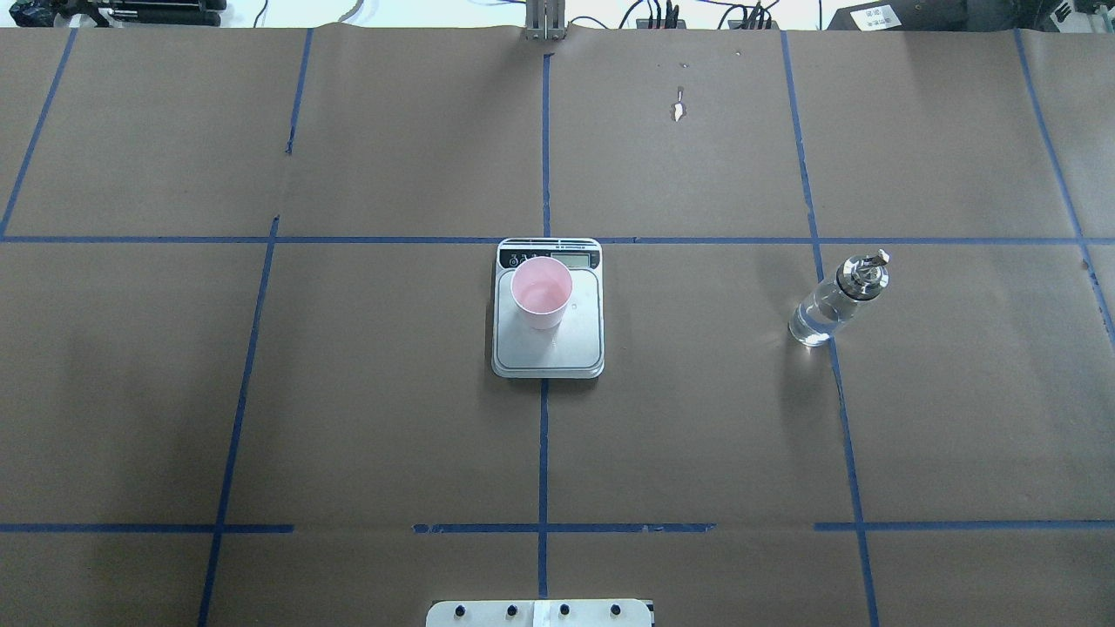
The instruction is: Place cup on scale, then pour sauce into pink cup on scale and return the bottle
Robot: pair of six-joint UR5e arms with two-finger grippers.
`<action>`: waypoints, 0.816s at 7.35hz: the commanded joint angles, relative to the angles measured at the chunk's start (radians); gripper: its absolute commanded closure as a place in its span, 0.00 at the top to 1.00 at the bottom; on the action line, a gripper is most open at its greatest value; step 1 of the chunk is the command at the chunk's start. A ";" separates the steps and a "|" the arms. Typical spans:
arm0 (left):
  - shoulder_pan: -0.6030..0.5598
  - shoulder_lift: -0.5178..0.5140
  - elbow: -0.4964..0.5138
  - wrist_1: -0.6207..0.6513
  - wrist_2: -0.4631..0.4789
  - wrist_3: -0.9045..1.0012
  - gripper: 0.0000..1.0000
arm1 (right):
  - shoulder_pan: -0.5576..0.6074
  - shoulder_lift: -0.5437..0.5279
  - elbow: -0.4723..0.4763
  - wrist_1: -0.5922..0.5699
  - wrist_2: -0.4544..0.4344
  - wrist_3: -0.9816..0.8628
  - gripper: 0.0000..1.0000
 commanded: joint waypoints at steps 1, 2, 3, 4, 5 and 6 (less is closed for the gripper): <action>0.000 0.012 0.003 -0.044 0.006 0.000 1.00 | 0.001 0.020 -0.002 0.001 0.003 0.095 1.00; -0.003 0.018 -0.009 -0.036 -0.001 0.009 1.00 | 0.001 0.023 -0.004 -0.007 -0.003 0.093 1.00; -0.003 0.021 0.003 -0.036 0.000 0.009 1.00 | -0.006 0.023 -0.002 -0.009 -0.012 0.093 1.00; -0.002 0.022 0.012 -0.036 0.000 0.009 1.00 | -0.006 0.002 0.010 0.002 0.017 0.092 1.00; -0.003 0.024 0.012 -0.034 0.000 0.009 1.00 | -0.008 -0.034 0.057 0.010 0.021 0.087 1.00; -0.002 0.030 0.012 -0.036 0.000 0.009 1.00 | -0.015 -0.063 0.106 0.022 -0.004 0.084 1.00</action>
